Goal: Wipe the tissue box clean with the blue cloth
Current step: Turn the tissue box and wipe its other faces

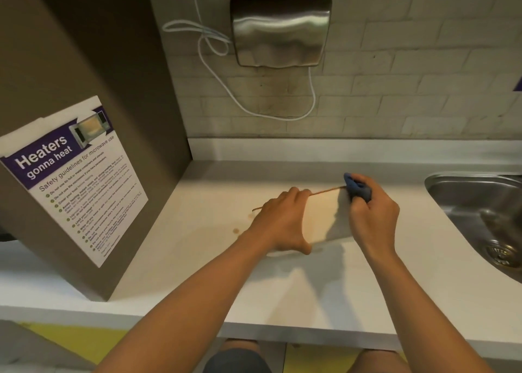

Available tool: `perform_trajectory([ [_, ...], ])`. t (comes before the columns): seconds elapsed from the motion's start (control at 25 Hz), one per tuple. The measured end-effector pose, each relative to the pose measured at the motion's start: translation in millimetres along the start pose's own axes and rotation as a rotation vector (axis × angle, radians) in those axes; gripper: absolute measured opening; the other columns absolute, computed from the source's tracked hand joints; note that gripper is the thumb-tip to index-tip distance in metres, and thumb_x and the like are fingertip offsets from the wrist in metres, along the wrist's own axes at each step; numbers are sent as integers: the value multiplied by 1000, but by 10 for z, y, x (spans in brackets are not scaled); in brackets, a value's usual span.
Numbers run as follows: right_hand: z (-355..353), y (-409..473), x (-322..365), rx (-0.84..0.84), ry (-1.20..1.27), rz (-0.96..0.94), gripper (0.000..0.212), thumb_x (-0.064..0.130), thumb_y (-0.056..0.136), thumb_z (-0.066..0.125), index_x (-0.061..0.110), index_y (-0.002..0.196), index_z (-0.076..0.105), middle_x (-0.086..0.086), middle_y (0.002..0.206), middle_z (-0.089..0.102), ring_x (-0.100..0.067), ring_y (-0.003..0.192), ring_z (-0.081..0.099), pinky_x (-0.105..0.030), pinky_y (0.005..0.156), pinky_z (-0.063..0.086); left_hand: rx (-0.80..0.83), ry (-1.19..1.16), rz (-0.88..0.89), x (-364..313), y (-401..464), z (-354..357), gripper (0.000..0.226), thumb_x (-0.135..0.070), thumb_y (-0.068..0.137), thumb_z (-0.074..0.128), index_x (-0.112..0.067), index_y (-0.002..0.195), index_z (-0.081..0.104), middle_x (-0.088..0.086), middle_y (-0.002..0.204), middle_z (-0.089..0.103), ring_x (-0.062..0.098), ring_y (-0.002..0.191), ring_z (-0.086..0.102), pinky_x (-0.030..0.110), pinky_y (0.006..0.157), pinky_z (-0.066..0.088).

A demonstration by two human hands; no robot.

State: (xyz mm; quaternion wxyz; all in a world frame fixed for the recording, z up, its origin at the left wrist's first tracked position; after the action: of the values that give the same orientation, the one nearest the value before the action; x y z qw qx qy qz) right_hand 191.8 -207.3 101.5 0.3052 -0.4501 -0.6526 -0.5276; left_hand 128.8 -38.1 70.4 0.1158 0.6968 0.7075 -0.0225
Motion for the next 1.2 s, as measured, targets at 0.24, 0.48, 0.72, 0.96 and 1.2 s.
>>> perform_trajectory([
  [0.24, 213, -119, -344, 117, -321, -117, 30, 10, 79, 48, 23, 102, 62, 8, 97, 66, -24, 93, 58, -36, 65, 48, -51, 228, 110, -265, 32, 268, 102, -50, 50, 90, -15, 132, 42, 4, 118, 49, 28, 101, 53, 42, 86, 46],
  [0.48, 238, -197, -446, 19, -343, 68, 21, 14, 83, 52, 26, 98, 59, 10, 111, 58, -21, 105, 46, -31, 66, 35, -45, 279, 79, -289, 20, 397, 110, -48, 51, 92, -9, 139, 37, 9, 125, 50, 31, 112, 53, 50, 108, 35],
  [0.72, 223, -227, -426, 2, -358, 23, 19, 17, 82, 53, 27, 97, 57, 11, 110, 56, -20, 102, 45, -30, 59, 32, -47, 246, 14, 66, -167, 258, 125, -63, 60, 82, -14, 156, 18, 8, 150, 36, 32, 137, 35, 52, 118, 23],
  [0.96, 276, -152, -484, 48, -295, -24, 20, 17, 79, 54, 24, 98, 59, 9, 105, 58, -20, 98, 52, -29, 67, 35, -26, -47, -18, 709, -536, 253, 119, -52, 58, 86, -20, 154, 23, -2, 152, 31, 19, 139, 34, 32, 116, 33],
  [1.2, 147, -421, -637, -23, -58, 106, 44, 10, 94, 47, 23, 137, 48, 8, 139, 50, -14, 133, 40, -27, 105, 38, -37, -236, -49, 744, -438, 273, 109, -39, 52, 91, -25, 143, 32, -8, 133, 38, 15, 114, 46, 29, 88, 44],
])
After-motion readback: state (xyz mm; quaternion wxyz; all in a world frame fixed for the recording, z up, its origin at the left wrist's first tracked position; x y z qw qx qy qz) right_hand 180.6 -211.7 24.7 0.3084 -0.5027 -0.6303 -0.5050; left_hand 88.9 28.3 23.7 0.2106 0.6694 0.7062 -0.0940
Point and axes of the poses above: each hand's wrist, its own y-axis towards the middle knuckle, its own z-axis out of the palm, x = y × z, the point moved 6 cm from there along y, towards the middle knuckle
